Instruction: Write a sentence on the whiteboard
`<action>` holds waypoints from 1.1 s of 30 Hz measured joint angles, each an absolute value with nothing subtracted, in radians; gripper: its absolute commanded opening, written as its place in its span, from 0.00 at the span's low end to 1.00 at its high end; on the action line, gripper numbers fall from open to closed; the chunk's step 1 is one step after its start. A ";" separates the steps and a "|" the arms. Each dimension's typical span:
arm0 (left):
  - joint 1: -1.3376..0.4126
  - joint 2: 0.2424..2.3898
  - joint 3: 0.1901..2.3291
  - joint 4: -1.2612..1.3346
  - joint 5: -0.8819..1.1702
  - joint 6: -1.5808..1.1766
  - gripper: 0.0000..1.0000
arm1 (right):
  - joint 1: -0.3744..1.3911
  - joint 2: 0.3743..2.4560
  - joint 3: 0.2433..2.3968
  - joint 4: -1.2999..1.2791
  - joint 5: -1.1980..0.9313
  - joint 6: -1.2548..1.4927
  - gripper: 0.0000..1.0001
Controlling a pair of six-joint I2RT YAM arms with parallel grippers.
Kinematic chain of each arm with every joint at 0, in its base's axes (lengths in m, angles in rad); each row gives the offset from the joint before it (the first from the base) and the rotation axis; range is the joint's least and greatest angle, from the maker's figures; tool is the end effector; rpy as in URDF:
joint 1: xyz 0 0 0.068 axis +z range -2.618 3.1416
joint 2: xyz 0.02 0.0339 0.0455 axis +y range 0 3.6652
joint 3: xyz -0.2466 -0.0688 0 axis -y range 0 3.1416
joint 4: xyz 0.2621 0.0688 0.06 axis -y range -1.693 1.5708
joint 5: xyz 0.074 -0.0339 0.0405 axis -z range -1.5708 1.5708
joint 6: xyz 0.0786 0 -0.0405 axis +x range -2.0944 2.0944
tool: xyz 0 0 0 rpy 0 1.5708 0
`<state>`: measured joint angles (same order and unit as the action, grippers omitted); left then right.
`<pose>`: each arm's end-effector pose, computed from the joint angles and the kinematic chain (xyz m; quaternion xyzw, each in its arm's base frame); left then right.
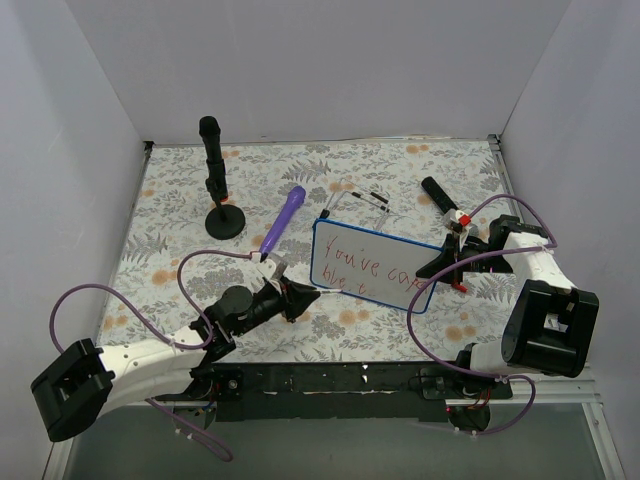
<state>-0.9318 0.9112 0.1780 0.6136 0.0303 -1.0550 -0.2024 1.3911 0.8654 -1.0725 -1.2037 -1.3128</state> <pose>0.1503 -0.2063 0.1593 -0.0360 0.7472 -0.5621 0.3527 0.2400 0.0256 0.1743 -0.4279 0.7045 0.4190 0.3808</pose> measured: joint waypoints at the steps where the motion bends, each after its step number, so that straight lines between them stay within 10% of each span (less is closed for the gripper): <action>1: -0.932 0.908 0.175 0.612 0.029 -1.055 0.00 | -0.202 1.391 0.865 -1.073 -1.203 -1.313 0.01; 33: -0.932 0.899 0.112 0.688 -0.019 -1.124 0.00 | -0.203 1.391 0.856 -1.071 -1.207 -1.313 0.01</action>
<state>-0.9318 0.8989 0.1123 0.6876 -0.0193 -1.1236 -0.2028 1.3911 0.8562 -1.0706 -1.2072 -1.3128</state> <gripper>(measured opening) 0.130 0.089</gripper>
